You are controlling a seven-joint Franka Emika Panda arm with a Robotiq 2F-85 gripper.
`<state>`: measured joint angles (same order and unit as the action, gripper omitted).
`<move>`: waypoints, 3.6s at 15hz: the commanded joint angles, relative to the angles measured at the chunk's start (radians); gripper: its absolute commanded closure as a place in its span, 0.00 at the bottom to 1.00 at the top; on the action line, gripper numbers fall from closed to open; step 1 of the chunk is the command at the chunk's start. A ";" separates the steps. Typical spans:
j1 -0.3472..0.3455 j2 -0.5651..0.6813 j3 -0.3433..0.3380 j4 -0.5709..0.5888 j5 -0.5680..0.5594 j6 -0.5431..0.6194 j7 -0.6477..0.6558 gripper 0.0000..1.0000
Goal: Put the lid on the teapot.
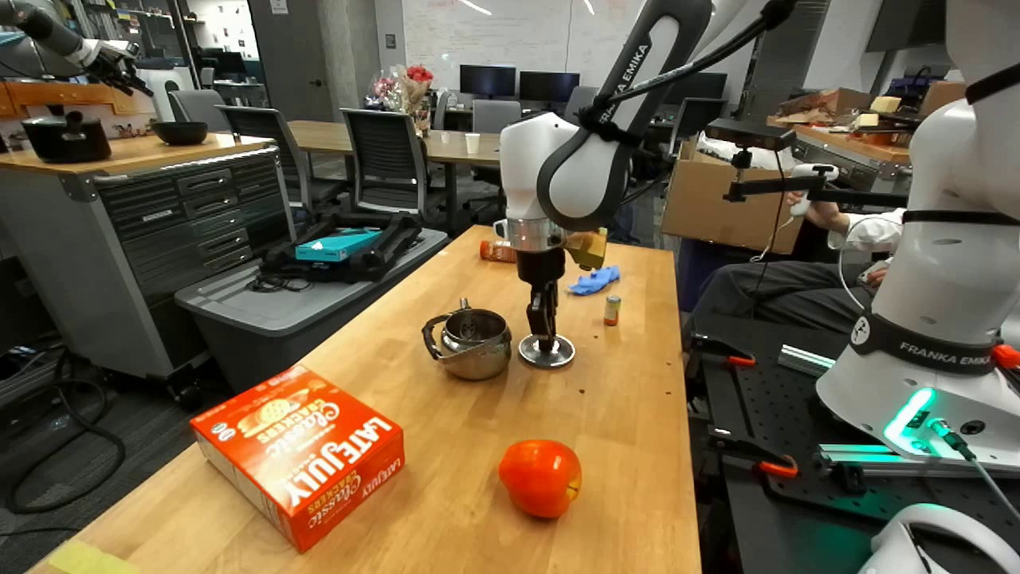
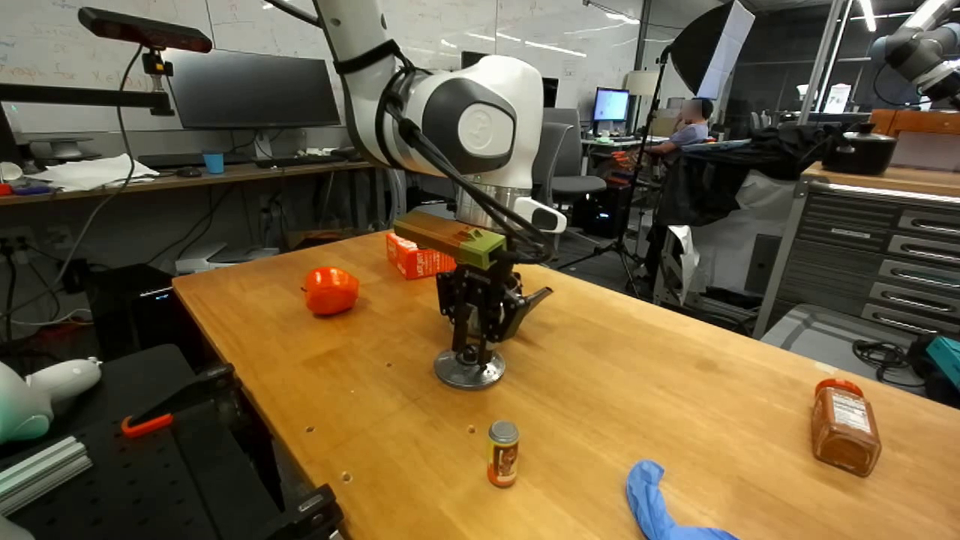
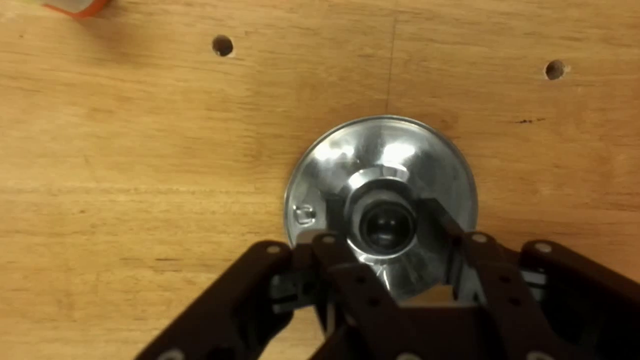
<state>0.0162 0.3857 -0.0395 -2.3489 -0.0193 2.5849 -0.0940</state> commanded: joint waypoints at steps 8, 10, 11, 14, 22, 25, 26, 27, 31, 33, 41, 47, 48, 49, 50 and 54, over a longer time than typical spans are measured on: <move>-0.028 -0.012 0.021 0.006 0.009 0.006 -0.007 0.89; -0.031 -0.029 0.018 -0.002 0.009 0.002 -0.006 0.89; -0.032 -0.038 0.015 -0.003 0.006 -0.010 -0.005 0.89; -0.043 -0.071 0.009 -0.012 0.004 -0.022 -0.009 0.89; -0.052 -0.169 0.004 -0.035 -0.009 -0.060 -0.009 0.89; -0.050 -0.194 0.009 -0.027 0.001 -0.093 -0.009 0.89; -0.048 -0.201 0.010 -0.022 0.001 -0.102 -0.004 0.89; -0.046 -0.206 0.011 -0.017 0.002 -0.111 -0.002 0.89; -0.030 -0.223 0.016 0.005 -0.012 -0.150 0.029 0.89; -0.018 -0.224 0.022 0.021 -0.022 -0.169 0.045 0.89; 0.034 -0.198 0.050 0.090 -0.029 -0.196 0.150 0.89; 0.055 -0.183 0.066 0.139 -0.027 -0.185 0.214 0.90; 0.057 -0.177 0.069 0.151 -0.022 -0.189 0.218 0.90; 0.058 -0.168 0.069 0.162 -0.021 -0.188 0.225 0.90; 0.060 -0.161 0.070 0.171 -0.021 -0.183 0.232 0.90; 0.066 -0.117 0.063 0.208 -0.035 -0.172 0.269 0.93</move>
<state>0.0725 0.2256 0.0264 -2.1965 -0.0446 2.4236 0.1322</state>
